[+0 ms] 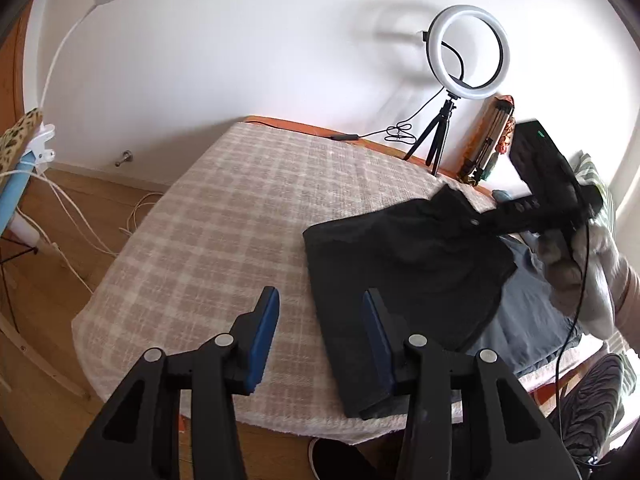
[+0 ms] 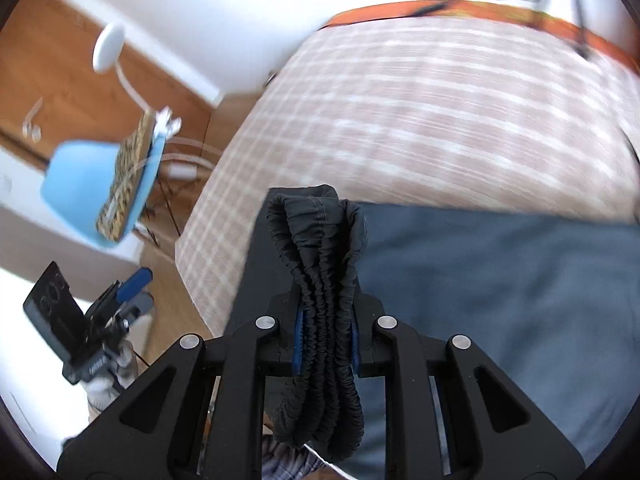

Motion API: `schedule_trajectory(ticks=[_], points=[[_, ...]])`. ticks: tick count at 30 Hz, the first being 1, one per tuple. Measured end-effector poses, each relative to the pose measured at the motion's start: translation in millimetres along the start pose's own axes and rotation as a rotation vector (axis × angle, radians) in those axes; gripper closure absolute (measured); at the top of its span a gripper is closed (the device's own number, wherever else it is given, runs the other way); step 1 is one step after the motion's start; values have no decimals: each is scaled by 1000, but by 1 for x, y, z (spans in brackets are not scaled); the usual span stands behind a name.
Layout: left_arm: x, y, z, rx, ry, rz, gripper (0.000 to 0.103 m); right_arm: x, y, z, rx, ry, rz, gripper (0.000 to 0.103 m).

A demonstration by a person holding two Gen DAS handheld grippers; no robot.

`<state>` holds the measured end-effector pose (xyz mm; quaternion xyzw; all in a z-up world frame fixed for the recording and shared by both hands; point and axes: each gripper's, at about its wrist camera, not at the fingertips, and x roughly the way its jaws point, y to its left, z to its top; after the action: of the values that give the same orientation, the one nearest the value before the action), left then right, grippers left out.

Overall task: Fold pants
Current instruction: 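Carry the waistband with the right gripper over the pants, folding them lengthwise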

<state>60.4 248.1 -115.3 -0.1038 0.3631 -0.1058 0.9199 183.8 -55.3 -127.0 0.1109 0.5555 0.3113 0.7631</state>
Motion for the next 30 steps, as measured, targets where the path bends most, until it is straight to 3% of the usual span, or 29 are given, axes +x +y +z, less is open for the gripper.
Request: schedule_trajectory(ticks=[12,18,30], points=[[41,-101,62,242,103,-19,62,-106,-129,-69,185,-133,-61,85],[70,-164,59,301,144,-86,62,-159,-186,-104,236,-192,-118,85],[124,-282,20,416,261,-188,62,-244,-276,-165,328,-296,-201,85]])
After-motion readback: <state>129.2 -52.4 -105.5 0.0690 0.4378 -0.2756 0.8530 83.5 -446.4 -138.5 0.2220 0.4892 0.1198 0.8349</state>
